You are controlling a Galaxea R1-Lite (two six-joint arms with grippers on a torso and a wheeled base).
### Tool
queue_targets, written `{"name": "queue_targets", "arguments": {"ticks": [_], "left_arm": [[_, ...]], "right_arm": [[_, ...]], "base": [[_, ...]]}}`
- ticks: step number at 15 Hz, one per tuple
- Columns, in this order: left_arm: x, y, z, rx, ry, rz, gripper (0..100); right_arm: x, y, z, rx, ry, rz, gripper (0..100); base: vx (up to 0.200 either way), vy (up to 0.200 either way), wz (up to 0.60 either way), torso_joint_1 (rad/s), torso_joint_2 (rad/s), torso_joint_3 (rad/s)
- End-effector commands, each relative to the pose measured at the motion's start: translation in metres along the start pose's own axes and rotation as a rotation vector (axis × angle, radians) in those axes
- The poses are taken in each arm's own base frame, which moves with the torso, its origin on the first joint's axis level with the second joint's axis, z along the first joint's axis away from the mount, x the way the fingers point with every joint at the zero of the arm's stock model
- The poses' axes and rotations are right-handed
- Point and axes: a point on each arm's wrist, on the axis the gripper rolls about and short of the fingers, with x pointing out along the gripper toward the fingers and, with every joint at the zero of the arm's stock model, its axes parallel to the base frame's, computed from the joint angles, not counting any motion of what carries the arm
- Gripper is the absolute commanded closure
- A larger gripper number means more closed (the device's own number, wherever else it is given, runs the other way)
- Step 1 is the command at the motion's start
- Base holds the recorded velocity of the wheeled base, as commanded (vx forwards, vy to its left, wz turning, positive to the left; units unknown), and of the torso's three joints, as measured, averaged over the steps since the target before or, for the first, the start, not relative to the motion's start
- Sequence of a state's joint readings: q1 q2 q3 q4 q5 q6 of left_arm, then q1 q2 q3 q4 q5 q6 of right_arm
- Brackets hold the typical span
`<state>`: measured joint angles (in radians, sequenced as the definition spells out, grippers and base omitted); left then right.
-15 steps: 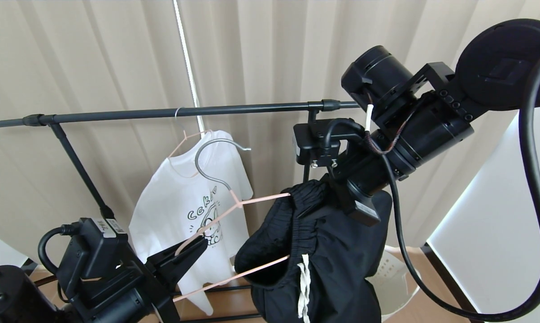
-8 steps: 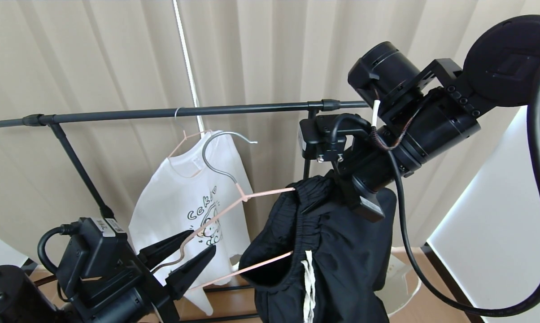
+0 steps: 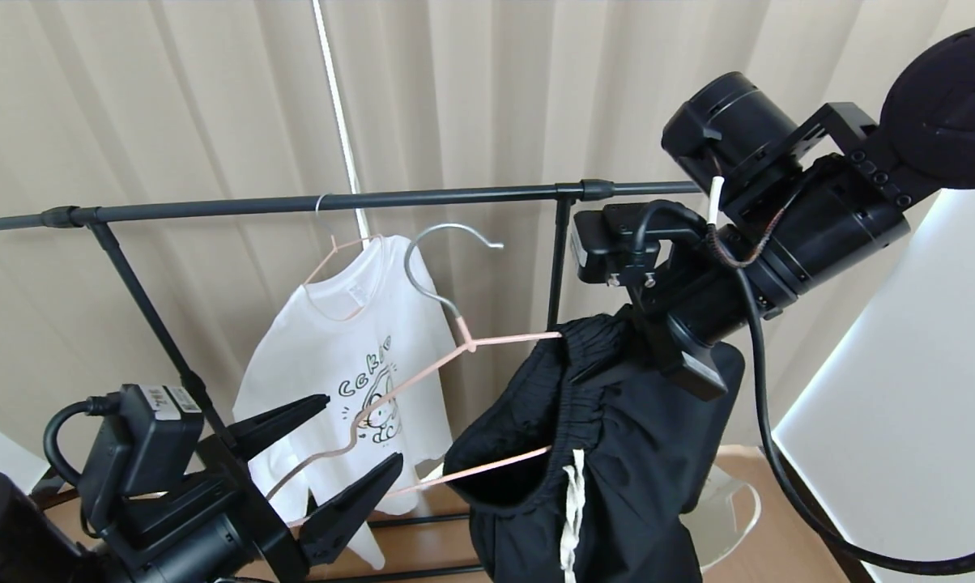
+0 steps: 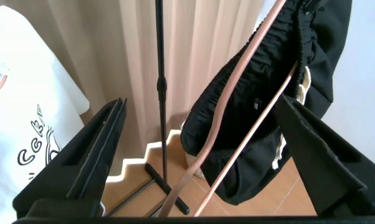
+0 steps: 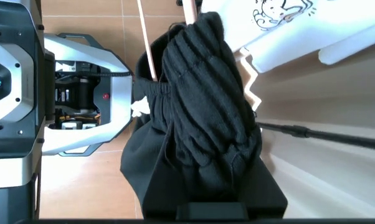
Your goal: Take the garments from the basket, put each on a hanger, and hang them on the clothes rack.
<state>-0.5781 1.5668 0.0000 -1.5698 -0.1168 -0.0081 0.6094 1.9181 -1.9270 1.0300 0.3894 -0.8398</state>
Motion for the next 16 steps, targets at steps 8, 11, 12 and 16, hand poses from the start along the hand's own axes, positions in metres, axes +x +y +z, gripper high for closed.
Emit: {"name": "queue_targets", "arguments": {"ticks": [8, 11, 12, 16], "left_arm": [[-0.012, 0.022, 0.011, -0.206, -0.061, 0.021, 0], [-0.003, 0.029, 0.024, -0.226, -0.026, 0.111, 0], [-0.001, 0.03, 0.028, -0.244, 0.041, 0.174, 0], [0.002, 0.01, 0.03, -0.308, 0.281, 0.148, 0]], "right_arm": [[-0.025, 0.017, -0.036, 0.092, 0.026, -0.1, 100], [-0.013, 0.034, -0.061, 0.059, -0.01, -0.319, 100], [-0.008, 0.039, -0.068, 0.049, -0.024, -0.392, 100], [0.004, 0.048, -0.092, 0.025, -0.109, -0.545, 100]], "base": [[0.0, 0.0, 0.0, 0.0, 0.0, 0.0], [0.0, 0.0, 0.0, 0.0, 0.0, 0.0], [0.0, 0.0, 0.0, 0.0, 0.0, 0.0], [0.0, 0.0, 0.0, 0.0, 0.0, 0.0]]}}
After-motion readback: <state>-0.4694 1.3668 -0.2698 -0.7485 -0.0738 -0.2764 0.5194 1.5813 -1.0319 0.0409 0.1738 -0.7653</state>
